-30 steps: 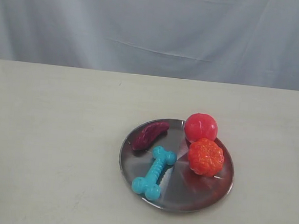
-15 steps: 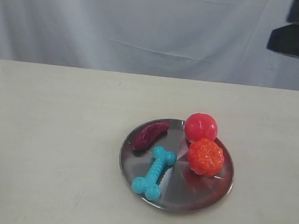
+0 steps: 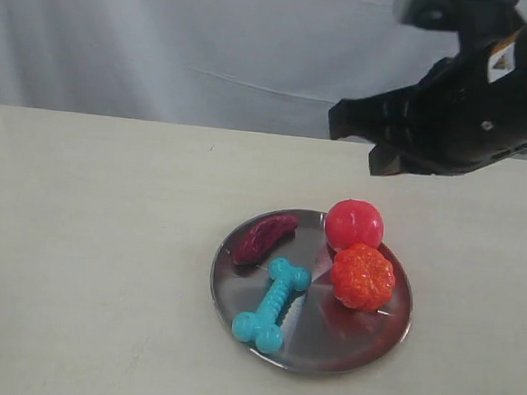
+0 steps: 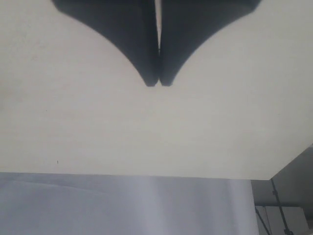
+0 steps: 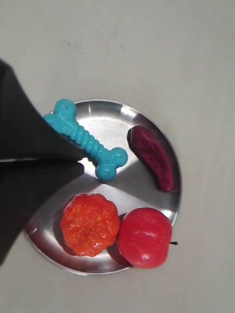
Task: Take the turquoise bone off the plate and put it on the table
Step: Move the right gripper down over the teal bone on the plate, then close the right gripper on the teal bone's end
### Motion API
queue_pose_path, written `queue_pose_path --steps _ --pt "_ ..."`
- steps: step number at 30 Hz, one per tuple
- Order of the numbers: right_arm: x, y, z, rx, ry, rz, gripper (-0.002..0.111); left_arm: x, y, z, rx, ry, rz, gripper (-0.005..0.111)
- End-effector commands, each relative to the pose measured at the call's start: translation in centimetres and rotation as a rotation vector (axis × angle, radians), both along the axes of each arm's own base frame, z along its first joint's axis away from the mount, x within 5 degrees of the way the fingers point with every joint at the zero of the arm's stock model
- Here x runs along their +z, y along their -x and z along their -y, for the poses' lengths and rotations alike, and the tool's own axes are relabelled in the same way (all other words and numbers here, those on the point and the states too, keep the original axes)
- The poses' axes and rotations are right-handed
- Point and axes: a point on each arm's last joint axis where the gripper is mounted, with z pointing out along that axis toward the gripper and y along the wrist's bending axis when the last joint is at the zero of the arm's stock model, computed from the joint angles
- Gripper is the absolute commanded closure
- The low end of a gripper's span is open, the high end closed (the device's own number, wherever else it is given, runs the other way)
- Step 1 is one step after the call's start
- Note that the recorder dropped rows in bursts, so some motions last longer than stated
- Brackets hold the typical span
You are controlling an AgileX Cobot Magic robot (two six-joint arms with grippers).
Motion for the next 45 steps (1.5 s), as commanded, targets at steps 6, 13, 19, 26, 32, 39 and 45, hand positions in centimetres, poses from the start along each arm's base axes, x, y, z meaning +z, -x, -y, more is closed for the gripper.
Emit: queue_pose_path --steps 6,13,19,26,32,39,45 --pt "-7.3 -4.3 -1.2 0.025 -0.022 -0.241 0.088 0.0 0.0 0.0 -0.007 0.005 0.004 0.107" --pt "-11.2 -6.5 -2.5 0.058 -0.122 -0.291 0.058 0.0 0.0 0.0 -0.007 0.005 0.004 0.107" --pt "-13.5 -8.0 -3.0 0.027 -0.172 -0.304 0.058 0.0 0.0 0.0 -0.007 0.005 0.004 0.107" --pt "-15.6 -9.9 -3.6 0.028 -0.181 -0.383 0.058 0.0 0.0 0.0 -0.007 0.005 0.004 0.107" --pt "-16.8 -11.1 -3.7 0.022 -0.18 -0.384 0.058 0.0 0.0 0.0 -0.007 0.005 0.004 0.107" --pt "-18.7 -11.5 -3.8 0.025 -0.164 -0.445 0.058 0.0 0.0 0.0 -0.007 0.005 0.004 0.107" --pt "-18.9 -11.3 -3.5 0.035 -0.13 -0.477 0.058 0.0 0.0 0.0 -0.007 0.005 0.004 0.107"
